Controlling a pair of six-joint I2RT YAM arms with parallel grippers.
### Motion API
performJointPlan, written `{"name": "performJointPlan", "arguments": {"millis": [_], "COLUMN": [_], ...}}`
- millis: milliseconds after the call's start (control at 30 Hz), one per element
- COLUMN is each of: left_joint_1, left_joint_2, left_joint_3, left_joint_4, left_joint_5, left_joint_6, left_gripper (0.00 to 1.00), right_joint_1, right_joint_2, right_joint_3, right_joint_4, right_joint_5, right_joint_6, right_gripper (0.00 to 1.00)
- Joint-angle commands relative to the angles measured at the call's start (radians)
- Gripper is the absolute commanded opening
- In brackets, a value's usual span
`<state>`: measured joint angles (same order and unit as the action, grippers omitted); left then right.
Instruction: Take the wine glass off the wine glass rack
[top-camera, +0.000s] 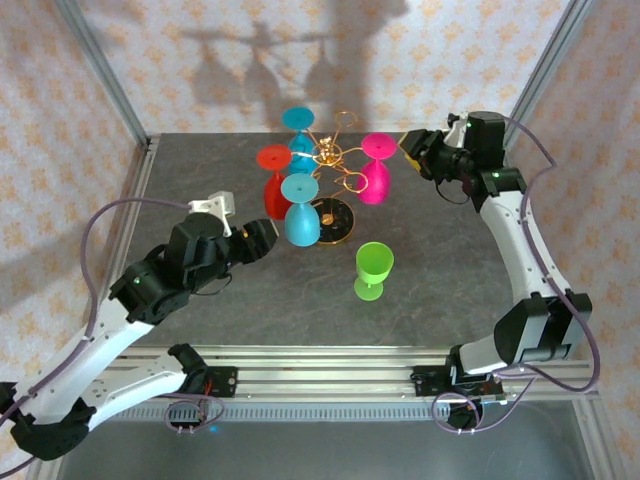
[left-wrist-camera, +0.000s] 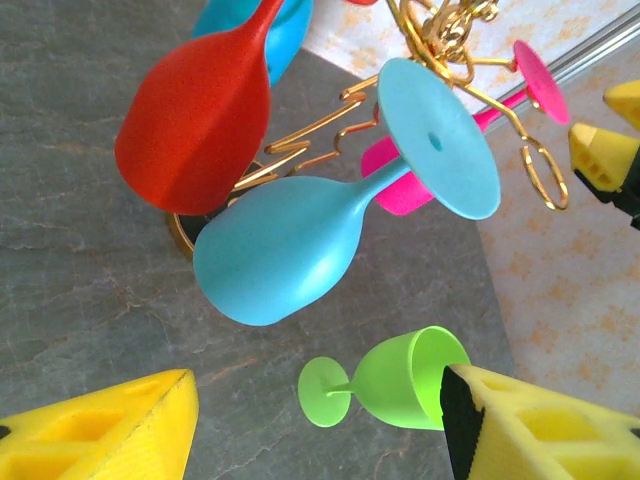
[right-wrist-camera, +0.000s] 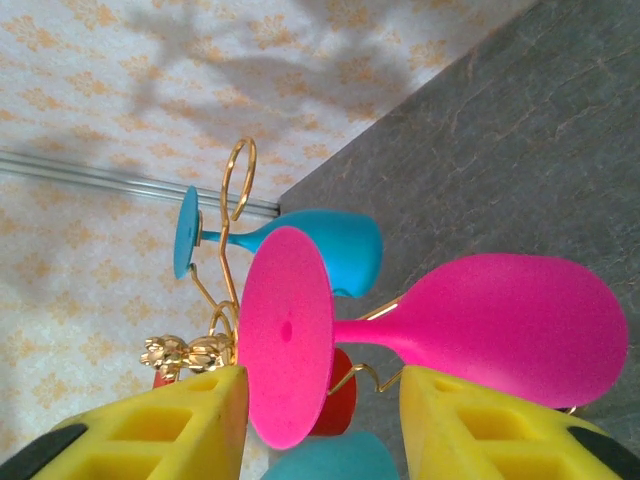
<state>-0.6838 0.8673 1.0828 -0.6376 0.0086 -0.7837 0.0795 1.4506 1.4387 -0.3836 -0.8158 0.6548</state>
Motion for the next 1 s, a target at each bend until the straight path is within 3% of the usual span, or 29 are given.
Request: {"name": "performJointPlan", "arguments": {"millis": [0, 967], "left_joint_1": [0.014, 0.023], "left_joint_2": [0.015, 0.018], "left_joint_3": [0.042, -0.034], "left_joint_4": [0.034, 0.12], "left_joint_5": [0.038, 0.044], "left_joint_6": [0.004, -0.061], "left_gripper": [0.66, 0.65], "right_joint_1": [0.0, 0.008], "right_joint_2": [0.017, 0.064], "right_joint_3": [-0.009, -0.029], "right_joint_4": [0.093, 0.141], "right_joint_5": [-0.05, -0.115], "right_joint_6": [0.029, 0.061], "right_gripper": [0.44, 0.34]}}
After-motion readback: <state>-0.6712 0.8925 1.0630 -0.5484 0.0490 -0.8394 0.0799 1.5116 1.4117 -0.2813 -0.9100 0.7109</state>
